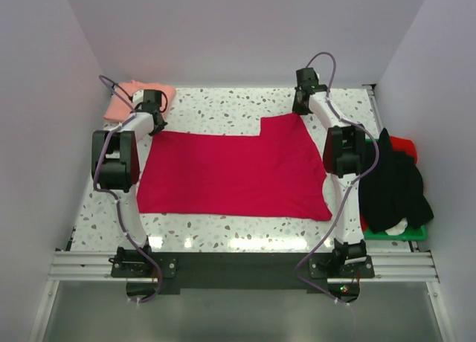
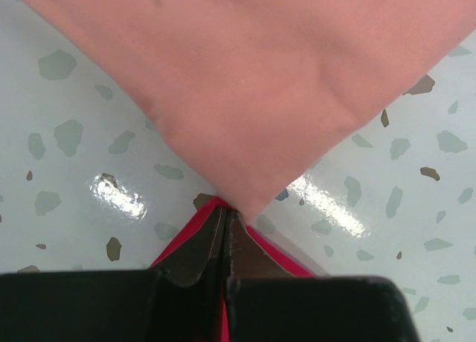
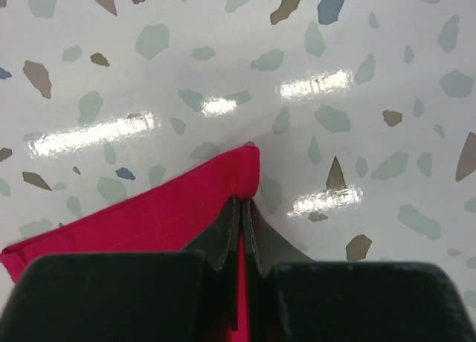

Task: Fold and stack the t-shirts
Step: Fold the tshirt

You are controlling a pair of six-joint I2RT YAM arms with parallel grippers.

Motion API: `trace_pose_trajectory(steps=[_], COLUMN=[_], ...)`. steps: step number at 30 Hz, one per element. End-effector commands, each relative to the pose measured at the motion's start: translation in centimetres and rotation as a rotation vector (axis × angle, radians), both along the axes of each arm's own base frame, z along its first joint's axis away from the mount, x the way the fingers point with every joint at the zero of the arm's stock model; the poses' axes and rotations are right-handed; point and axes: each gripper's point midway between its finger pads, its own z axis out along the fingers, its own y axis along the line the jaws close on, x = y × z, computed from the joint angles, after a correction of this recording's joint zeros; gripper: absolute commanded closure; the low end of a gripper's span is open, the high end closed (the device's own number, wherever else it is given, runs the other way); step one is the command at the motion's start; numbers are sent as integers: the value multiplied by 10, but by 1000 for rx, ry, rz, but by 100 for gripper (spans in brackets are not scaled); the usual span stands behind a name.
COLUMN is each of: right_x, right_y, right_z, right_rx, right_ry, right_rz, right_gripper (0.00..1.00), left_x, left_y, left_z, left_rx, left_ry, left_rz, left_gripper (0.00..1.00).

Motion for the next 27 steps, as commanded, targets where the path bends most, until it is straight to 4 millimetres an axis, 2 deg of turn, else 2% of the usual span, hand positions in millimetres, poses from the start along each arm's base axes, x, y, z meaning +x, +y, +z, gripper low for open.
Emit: trace_pose_trajectory(steps=[1, 5, 6, 7, 8, 9, 10, 11, 12, 13, 14, 15, 16, 17, 18, 19, 20, 21, 22, 23, 26, 27], right_x=[21, 17, 12, 10, 7, 0, -3, -8, -17, -20, -27, -38, -43, -51, -63, -69, -83, -88, -96, -110, -130, -142], right_y=[-6, -5, -4, -6, -6, -7, -6, -6, -7, -6, -7, -8, -9, -9, -10, -12, -12, -12, -12, -11, -12, -12], right_z=[78, 96, 93, 108, 111, 106, 124, 126, 120, 124, 140, 129, 129, 143, 128, 131, 128, 132, 130, 129, 126, 125], right_rx=[48, 74, 79, 84, 86, 84, 96, 100, 102, 111, 118, 117, 121, 129, 132, 136, 141, 152, 156, 171, 187, 192], right_ry=[-172, -201, -192, -219, -222, -204, -237, -239, -219, -231, -258, -227, -226, -249, -215, -221, -209, -222, -217, -210, -205, -203], right_rz=[-9, -1, 1, -3, -2, -4, -3, -3, -4, -4, -4, -9, -13, -15, -23, -25, -27, -34, -35, -31, -37, -39], right_gripper=[100, 100, 100, 100, 100, 100, 100, 100, 100, 100, 100, 100, 100, 100, 100, 100, 100, 100, 100, 100, 100, 100], left_x=[21, 25, 27, 27, 26, 26, 25, 23, 18, 16, 14, 8, 5, 2, -6, -9, -14, -22, -26, -35, -48, -56], left_y=[6, 3, 2, 1, 1, 0, 0, -1, 11, 10, 10, 11, 10, 11, 12, 12, 13, 15, 16, 17, 19, 18], left_z=[24, 34, 37, 38, 41, 43, 43, 47, 44, 45, 50, 45, 44, 50, 44, 50, 50, 43, 48, 41, 47, 42], left_rx=[-13, -29, -31, -35, -36, -37, -41, -43, -45, -51, -54, -57, -58, -62, -63, -66, -68, -68, -73, -75, -85, -89], left_ry=[-84, -109, -116, -118, -121, -125, -124, -133, -125, -126, -135, -123, -120, -130, -112, -124, -120, -104, -113, -94, -106, -93], left_rz=[12, -1, -5, -10, -11, -15, -16, -16, 6, 7, 9, 15, 14, 17, 22, 25, 29, 35, 41, 48, 62, 67], left_gripper=[100, 100, 100, 100, 100, 100, 100, 100, 100, 100, 100, 100, 100, 100, 100, 100, 100, 100, 100, 100, 100, 100])
